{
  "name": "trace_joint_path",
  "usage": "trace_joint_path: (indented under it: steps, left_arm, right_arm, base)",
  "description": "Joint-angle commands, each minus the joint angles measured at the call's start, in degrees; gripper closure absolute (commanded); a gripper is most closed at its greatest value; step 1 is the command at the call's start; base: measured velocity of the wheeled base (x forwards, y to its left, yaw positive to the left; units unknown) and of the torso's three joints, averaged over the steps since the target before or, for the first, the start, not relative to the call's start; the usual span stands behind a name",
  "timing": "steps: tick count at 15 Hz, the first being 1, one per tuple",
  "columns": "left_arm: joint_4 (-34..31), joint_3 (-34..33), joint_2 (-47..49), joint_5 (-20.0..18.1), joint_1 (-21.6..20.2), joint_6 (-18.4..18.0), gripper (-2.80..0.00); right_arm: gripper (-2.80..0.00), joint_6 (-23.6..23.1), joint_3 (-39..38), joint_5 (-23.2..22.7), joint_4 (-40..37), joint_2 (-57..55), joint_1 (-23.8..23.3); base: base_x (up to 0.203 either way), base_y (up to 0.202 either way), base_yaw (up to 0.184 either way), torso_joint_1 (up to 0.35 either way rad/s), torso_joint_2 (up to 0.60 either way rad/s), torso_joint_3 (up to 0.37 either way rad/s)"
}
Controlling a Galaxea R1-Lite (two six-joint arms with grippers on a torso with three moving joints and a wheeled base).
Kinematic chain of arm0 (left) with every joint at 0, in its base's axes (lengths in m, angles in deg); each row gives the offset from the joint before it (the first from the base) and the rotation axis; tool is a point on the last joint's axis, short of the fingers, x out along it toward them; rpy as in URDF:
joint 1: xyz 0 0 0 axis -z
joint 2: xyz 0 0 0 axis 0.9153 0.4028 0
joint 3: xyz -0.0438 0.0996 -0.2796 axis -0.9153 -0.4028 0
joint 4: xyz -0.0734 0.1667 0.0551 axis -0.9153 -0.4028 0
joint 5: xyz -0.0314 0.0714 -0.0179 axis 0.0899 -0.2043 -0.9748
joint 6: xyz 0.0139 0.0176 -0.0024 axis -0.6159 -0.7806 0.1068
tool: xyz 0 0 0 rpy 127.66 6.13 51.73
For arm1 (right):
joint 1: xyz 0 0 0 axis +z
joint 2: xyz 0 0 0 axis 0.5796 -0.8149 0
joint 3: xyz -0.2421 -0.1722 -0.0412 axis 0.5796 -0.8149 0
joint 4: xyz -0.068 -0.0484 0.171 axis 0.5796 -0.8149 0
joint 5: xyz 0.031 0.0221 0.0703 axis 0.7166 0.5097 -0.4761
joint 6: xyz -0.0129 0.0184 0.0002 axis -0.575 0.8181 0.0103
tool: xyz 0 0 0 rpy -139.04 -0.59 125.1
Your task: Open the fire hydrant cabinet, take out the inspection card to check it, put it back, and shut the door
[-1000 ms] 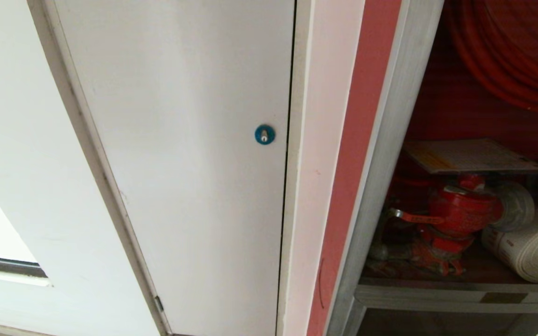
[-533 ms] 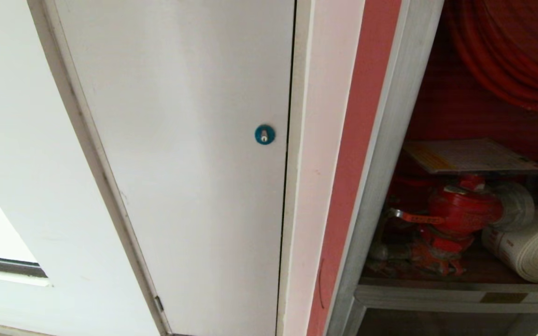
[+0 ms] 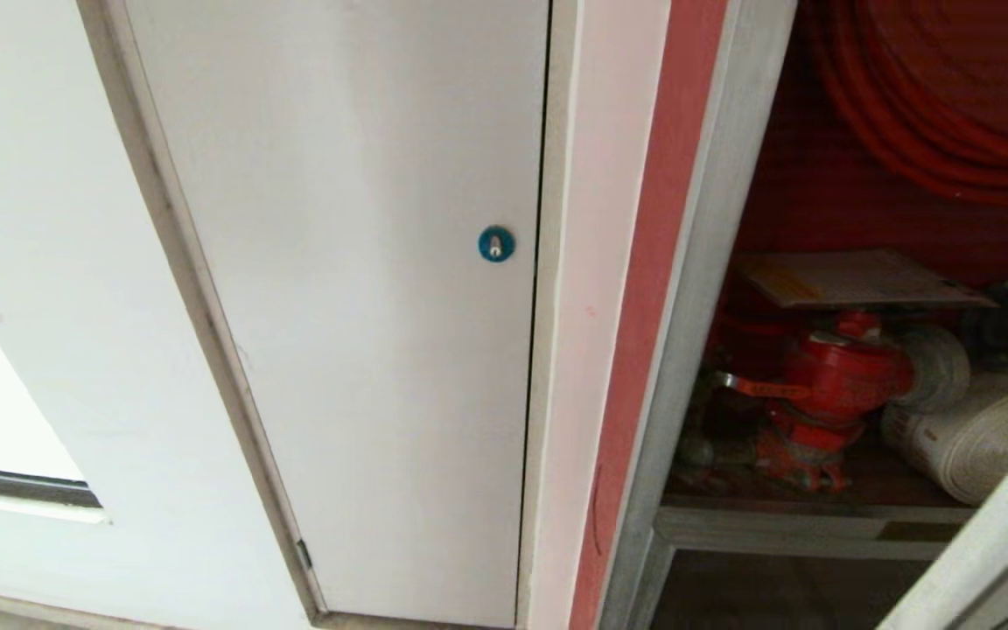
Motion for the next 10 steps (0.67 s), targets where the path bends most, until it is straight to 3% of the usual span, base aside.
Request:
trace_joint_path:
  steps: [1,10]
  left_arm:
    - [0.0,0.0,-0.1,0.0,0.0,0.0,0.00]
    - [0.0,0.0,-0.1,0.0,0.0,0.0,0.00]
  right_arm:
    - [0.00,0.0,-0.3,0.0,0.0,-0.1,0.0]
    - [0.00,0.0,-0.3,0.0,0.0,-0.1,0.0]
  base:
    - [-0.202,0.000,0.000,-0.012,0.00,0.002]
    - [-0.196,0.000,0.001,0.002,0.00,0.001]
